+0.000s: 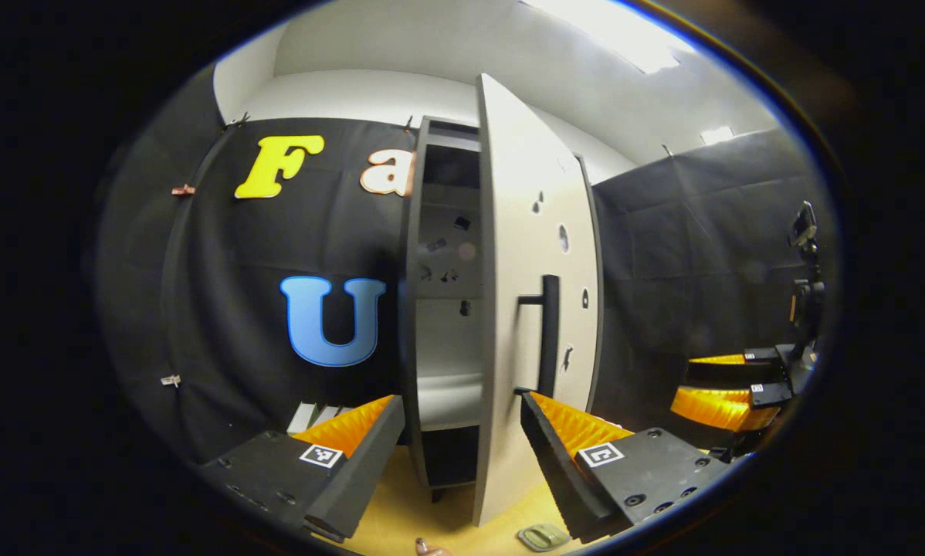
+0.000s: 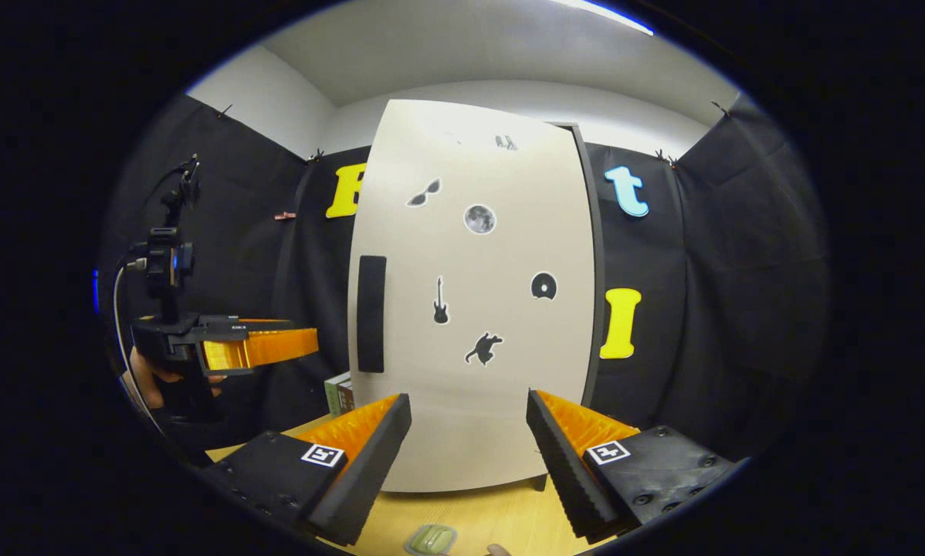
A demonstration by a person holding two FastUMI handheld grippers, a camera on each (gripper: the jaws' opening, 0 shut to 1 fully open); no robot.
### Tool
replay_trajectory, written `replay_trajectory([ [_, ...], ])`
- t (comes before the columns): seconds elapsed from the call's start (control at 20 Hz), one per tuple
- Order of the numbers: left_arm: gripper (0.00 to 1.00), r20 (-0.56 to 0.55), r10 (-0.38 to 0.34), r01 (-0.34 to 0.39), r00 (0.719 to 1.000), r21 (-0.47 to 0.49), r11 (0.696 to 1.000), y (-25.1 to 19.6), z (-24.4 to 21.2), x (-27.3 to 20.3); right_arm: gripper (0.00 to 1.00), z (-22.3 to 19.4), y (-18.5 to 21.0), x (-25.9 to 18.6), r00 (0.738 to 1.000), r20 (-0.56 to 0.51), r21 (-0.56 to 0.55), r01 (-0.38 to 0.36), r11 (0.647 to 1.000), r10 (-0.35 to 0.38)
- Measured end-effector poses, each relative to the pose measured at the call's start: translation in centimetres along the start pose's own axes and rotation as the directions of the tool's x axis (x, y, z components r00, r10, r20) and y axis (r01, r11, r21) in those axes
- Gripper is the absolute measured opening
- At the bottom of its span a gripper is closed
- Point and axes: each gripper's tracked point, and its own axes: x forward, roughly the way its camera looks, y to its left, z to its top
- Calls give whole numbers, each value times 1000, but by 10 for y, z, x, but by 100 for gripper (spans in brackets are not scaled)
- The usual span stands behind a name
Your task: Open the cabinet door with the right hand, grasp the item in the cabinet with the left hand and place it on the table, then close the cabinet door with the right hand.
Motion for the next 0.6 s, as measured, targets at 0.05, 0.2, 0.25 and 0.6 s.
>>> replay_trajectory([
  [0.05, 95, 6, -3, 3, 1000, 2, 1000, -7, 3, 0, 98, 1, -4, 4, 1000, 7, -16, 7, 1000, -6],
  [0.2, 95, 36, -28, 28, 999, -14, 999, -34, 14, 3, 98, 13, -14, 14, 1000, 28, -51, 6, 999, -4],
  [0.25, 95, 37, -36, 37, 999, -15, 999, -42, 16, 4, 98, 15, -14, 15, 1000, 29, -47, -2, 999, 3],
  [0.6, 95, 68, -30, 32, 997, -35, 999, -72, 20, 9, 98, 22, -32, 13, 1000, 21, -23, 9, 1000, -9],
])
